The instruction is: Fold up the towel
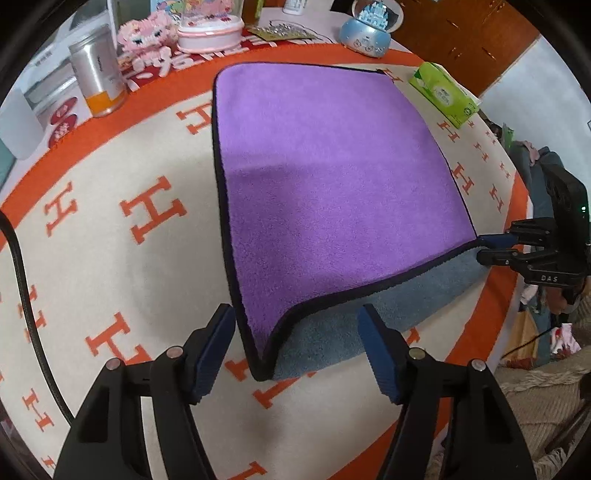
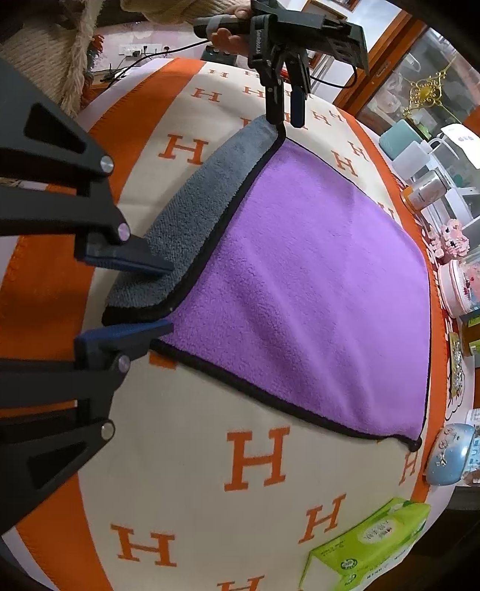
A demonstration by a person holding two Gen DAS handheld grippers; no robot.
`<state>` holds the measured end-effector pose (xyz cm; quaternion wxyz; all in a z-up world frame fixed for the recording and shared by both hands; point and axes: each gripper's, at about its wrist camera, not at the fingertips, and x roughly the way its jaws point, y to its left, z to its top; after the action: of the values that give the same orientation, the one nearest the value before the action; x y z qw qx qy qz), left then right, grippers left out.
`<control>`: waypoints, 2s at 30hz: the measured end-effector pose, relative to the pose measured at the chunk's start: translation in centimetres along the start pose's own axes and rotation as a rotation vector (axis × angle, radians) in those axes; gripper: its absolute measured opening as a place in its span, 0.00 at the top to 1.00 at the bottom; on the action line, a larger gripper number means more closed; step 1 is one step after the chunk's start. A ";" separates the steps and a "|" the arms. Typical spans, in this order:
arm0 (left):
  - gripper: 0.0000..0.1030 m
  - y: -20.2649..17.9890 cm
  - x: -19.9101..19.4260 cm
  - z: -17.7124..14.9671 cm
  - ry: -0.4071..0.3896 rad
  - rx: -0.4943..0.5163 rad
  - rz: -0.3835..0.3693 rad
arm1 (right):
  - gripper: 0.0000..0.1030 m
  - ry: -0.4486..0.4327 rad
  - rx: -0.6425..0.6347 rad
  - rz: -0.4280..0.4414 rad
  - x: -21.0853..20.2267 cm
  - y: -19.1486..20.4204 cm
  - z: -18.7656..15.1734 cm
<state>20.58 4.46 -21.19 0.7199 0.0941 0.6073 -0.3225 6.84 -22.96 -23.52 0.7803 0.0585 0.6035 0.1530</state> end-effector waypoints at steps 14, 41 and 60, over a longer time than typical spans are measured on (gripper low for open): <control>0.54 -0.2 1.3 -0.5 0.101 0.048 -0.053 | 0.76 0.009 0.017 0.016 -0.1 -0.7 -0.1; 0.95 -3.5 -1.9 0.4 0.013 0.176 0.280 | 0.95 -0.123 0.030 -0.064 -3.6 0.5 0.3; 0.95 -2.7 -4.7 14.2 -0.237 0.051 0.502 | 0.95 -0.365 0.074 -0.202 -7.8 -3.4 12.4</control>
<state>30.30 -3.46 -12.58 0.8407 0.2215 0.4682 -0.1579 17.57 -27.44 -13.97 0.8854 0.0532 0.4601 0.0388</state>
